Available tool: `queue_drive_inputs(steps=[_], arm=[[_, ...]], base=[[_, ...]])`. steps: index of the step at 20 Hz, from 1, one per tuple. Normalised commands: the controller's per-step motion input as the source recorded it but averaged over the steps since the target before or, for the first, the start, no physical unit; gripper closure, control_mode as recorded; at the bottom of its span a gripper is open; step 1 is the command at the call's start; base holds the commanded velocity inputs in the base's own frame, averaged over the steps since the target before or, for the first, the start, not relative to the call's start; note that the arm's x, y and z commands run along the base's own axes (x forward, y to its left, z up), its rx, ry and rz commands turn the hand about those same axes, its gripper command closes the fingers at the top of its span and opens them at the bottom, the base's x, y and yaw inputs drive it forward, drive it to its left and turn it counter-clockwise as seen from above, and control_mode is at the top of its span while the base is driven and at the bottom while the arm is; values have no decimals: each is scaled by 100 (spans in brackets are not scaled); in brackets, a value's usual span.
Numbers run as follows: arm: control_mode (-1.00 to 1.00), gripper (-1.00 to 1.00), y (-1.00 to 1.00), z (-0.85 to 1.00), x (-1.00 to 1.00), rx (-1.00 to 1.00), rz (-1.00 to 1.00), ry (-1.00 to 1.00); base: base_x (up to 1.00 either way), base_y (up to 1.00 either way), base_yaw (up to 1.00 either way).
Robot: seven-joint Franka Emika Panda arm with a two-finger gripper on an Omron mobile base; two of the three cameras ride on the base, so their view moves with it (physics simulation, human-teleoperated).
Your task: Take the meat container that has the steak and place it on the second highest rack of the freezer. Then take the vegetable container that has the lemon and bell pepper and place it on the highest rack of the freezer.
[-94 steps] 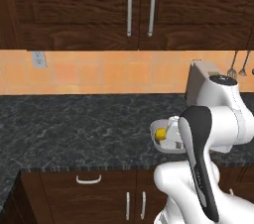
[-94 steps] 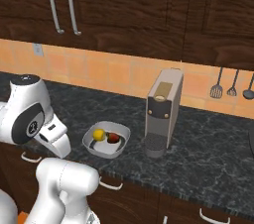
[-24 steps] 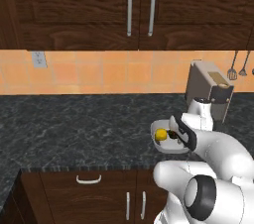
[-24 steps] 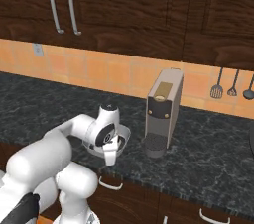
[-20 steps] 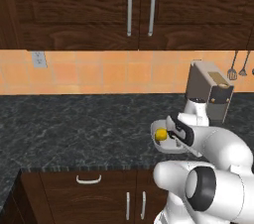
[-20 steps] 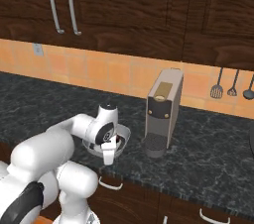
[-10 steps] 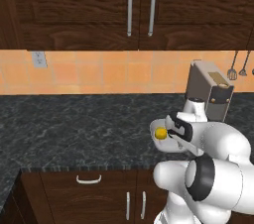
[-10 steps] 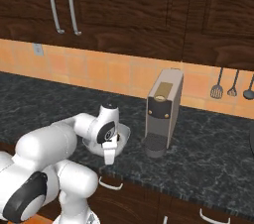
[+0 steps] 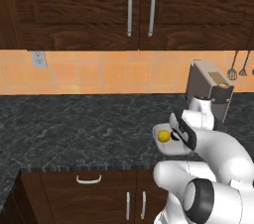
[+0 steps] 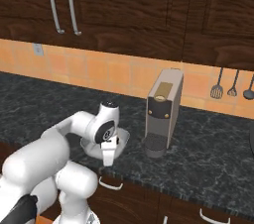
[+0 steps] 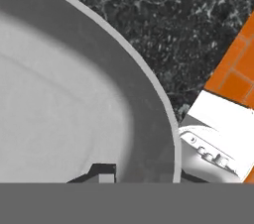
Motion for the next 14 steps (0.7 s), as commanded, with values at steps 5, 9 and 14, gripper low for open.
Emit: queue_drive_inputs(steps=[5, 9, 14], arm=[[-100, 100, 23, 28, -36, -3, -2, -9], [-100, 100, 21, 95, -24, -9, 0, -12], [-100, 100, 15, 100, -60, -11, 1, -16]], base=[[0, 0, 0], [0, 0, 0], [0, 0, 0]])
